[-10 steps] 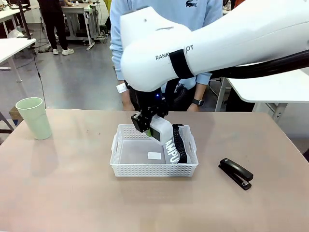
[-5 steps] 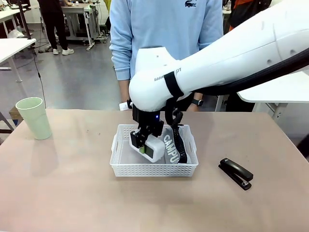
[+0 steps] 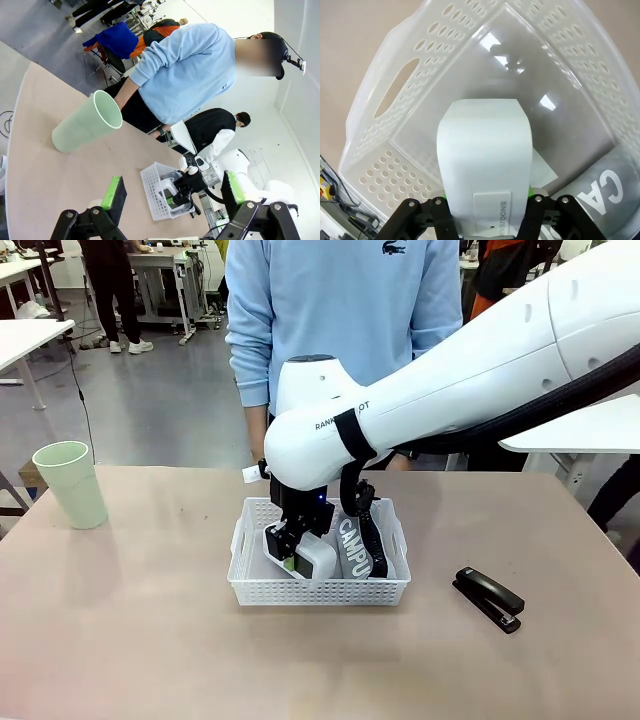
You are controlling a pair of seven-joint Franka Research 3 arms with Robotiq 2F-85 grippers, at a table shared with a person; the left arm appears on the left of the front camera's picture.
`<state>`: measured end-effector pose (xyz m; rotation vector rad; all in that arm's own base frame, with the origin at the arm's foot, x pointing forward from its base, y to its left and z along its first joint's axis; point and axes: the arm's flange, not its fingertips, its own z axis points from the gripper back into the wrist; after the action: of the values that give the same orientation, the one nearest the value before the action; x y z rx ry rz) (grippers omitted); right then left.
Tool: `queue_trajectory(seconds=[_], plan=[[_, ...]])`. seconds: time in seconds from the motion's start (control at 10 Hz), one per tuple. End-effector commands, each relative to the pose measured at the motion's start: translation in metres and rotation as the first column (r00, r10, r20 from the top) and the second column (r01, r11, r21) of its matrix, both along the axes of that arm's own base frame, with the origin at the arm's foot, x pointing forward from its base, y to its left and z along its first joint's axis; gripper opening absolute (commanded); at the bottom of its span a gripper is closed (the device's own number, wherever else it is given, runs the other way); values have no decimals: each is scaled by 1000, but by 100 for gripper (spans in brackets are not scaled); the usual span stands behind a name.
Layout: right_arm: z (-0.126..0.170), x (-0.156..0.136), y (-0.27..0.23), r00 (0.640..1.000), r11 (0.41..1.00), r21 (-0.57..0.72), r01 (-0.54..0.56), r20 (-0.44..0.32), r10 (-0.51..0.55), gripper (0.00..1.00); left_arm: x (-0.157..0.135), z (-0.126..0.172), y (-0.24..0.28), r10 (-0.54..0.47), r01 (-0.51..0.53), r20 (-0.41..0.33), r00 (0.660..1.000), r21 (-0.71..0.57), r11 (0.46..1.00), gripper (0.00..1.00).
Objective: Efficiently arrange items inside the basket to fit them all.
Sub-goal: Pick up the Digital clock and place it inside the Organizing basket.
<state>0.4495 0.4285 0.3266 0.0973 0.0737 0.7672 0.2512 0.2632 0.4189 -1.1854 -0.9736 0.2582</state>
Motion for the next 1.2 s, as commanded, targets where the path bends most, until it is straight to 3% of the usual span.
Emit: queue_trajectory(seconds=[0.0,0.5,0.6,0.7,1.1], plan=[[5,-7,-6,1000,1000,21,-6,19,6,52,-2,0,-1,-8,7,20,1000,10,1000,100],[-5,-1,-1,1000,1000,-2,4,8,-4,52,-2,0,-1,-8,7,20,1000,10,1000,100],[-5,-2,-1,1000,1000,-1,8,11,-8,81,-2,0,-1,-8,7,20,1000,10,1000,100],[-5,-2,-2,1000,1000,-8,3,19,-3,100,-2,0,-1,-8,7,20,1000,10,1000,100],[-2,-5,-10,999,1000,10,25,39,-25,100,-2,0,-1,-8,7,20,1000,10,1000,100]])
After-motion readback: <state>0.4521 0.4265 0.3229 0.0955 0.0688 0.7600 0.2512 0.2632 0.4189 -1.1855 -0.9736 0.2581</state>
